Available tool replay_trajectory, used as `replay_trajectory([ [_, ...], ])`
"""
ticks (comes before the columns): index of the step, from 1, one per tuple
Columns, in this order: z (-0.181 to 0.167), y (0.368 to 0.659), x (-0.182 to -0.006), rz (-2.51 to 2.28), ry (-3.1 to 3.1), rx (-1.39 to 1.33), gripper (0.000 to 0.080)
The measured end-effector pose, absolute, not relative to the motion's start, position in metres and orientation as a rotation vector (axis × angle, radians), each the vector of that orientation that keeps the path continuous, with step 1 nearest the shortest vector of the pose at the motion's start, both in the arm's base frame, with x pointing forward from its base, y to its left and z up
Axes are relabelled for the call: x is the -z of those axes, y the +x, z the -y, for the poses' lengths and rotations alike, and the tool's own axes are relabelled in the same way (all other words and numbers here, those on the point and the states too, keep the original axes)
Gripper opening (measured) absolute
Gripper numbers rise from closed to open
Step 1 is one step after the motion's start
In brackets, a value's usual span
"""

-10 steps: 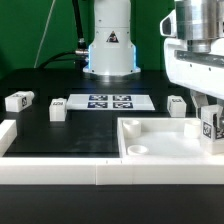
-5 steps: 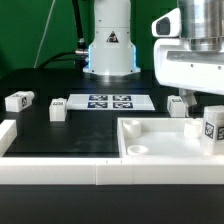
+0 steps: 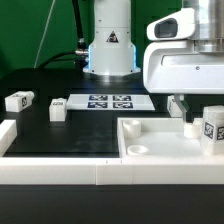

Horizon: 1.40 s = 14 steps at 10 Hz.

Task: Assemble one leg

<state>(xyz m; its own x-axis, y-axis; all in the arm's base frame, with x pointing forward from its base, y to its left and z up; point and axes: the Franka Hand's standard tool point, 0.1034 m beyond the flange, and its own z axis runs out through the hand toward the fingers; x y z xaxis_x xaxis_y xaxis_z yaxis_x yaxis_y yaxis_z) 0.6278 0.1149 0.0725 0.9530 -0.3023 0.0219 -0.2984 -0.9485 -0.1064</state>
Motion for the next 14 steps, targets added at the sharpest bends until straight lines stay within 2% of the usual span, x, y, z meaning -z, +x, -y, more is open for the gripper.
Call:
replay_trajectory([
  [6,-0.1134,0.6289,-0.0728,0.327,-3.082,0.102,0.0649],
  [7,-0.1135,0.6289,-0.0728,0.301,-3.084,0.102,0.0548],
  [8,-0.1135,0.6289,-0.0728,0.285,-3.085,0.101,0.0548],
  [9,-0.1136,0.6289,-0.0728,0.262,-3.086,0.101,0.0363],
  [10,-0.1134,0.6289,-0.0728,0.262,-3.086,0.101,0.0290],
  [12,-0.1138,0.6287,-0.0726,0.120,-3.088,0.097,0.0290],
  [14,-0.1127,0.6280,-0.0724,-0.346,-3.038,0.121,0.0290],
])
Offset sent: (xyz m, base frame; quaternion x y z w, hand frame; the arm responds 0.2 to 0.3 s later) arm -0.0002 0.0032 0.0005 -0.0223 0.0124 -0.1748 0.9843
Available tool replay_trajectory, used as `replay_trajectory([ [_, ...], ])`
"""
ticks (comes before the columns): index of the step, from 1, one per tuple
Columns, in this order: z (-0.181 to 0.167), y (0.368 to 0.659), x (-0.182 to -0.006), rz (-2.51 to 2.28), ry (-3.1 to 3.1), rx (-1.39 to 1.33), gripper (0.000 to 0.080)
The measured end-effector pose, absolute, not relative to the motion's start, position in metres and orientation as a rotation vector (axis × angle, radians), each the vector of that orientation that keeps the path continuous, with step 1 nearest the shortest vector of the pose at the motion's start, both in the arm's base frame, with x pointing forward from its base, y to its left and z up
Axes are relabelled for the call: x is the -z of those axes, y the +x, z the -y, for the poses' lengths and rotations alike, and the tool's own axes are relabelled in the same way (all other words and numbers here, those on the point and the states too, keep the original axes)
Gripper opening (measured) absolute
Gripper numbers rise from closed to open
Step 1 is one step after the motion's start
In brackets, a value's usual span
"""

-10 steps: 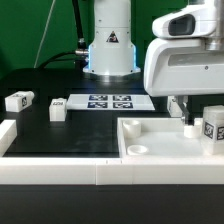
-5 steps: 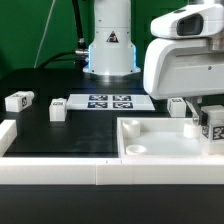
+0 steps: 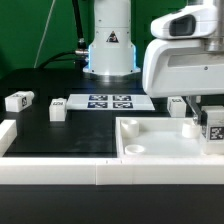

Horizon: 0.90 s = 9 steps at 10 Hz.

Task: Assemble one leg

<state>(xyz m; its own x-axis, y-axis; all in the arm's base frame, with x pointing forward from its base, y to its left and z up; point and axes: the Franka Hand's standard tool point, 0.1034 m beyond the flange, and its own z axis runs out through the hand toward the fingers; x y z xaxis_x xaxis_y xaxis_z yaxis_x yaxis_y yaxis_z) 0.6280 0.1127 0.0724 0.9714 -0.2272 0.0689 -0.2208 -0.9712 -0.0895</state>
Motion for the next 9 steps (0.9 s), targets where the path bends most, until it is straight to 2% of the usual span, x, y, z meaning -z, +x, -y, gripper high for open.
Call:
replay_trajectory([
  [9,-0.1133,0.6227,-0.0719,-1.760,-2.425,0.018,0.0290],
])
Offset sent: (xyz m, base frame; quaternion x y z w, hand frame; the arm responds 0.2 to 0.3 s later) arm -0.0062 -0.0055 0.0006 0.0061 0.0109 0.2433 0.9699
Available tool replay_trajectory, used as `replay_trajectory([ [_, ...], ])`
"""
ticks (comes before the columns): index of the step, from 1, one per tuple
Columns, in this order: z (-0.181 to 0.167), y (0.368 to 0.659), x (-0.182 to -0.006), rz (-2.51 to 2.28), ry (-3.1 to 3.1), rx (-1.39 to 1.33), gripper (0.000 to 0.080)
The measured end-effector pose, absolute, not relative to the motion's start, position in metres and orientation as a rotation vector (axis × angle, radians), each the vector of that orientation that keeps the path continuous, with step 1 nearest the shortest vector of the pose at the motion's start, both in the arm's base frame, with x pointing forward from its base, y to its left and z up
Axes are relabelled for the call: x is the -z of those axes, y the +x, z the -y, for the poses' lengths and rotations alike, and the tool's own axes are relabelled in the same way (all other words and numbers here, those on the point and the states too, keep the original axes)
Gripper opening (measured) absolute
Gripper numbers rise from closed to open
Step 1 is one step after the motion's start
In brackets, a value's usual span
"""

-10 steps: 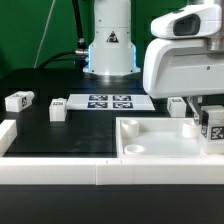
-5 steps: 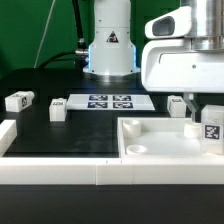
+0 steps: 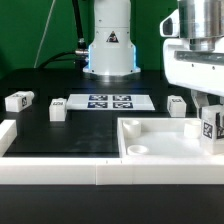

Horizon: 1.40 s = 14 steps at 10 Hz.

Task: Assemble one leg

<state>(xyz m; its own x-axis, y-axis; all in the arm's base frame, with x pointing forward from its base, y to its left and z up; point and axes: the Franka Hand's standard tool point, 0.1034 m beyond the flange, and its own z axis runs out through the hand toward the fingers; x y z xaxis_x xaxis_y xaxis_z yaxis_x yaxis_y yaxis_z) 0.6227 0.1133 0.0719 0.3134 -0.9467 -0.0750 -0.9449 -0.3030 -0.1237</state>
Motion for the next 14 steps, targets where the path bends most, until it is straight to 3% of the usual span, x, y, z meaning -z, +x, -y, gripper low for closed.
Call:
replay_trajectory([
  [5,-0.1135,0.6223,-0.0716,-2.179,-2.021,-0.067,0.0291],
  [6,-0.1142,0.6221,-0.0713,-2.208,-1.986,-0.075,0.0368],
  [7,-0.1159,0.6217,-0.0710,-2.230,-1.957,-0.084,0.0368],
  [9,-0.1161,0.6217,-0.0709,-2.213,-1.976,-0.082,0.0618],
  [14,-0.1181,0.6219,-0.0713,-1.813,-2.346,-0.054,0.0649],
])
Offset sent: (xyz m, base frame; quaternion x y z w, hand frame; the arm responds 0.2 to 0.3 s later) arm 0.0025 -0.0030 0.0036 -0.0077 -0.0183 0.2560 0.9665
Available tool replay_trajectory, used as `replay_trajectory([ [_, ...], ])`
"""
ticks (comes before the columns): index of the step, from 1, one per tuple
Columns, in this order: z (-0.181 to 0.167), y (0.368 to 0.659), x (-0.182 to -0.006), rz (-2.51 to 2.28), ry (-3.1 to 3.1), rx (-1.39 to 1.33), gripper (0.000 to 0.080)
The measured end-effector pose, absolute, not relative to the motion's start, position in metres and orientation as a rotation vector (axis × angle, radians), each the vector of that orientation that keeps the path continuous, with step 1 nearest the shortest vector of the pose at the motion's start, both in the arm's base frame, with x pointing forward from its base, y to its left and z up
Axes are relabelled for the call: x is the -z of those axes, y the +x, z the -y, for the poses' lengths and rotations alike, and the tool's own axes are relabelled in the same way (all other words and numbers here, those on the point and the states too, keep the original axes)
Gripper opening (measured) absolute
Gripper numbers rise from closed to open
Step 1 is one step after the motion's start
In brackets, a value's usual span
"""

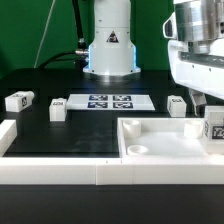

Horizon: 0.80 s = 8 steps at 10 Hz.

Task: Assemble one leg

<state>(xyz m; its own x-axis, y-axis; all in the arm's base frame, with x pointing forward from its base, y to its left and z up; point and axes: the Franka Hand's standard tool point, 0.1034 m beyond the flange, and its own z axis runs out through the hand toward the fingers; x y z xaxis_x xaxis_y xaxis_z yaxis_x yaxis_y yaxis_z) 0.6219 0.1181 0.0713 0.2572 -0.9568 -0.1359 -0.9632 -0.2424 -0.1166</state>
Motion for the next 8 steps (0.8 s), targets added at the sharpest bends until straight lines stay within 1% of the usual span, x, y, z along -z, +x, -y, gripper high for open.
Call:
replay_trajectory([
  [3,-0.1195,0.6219,-0.0715,-1.709,-2.422,-0.043,0.0649],
  [8,-0.1205,0.6239,-0.0728,-1.018,-2.803,0.015,0.0649],
])
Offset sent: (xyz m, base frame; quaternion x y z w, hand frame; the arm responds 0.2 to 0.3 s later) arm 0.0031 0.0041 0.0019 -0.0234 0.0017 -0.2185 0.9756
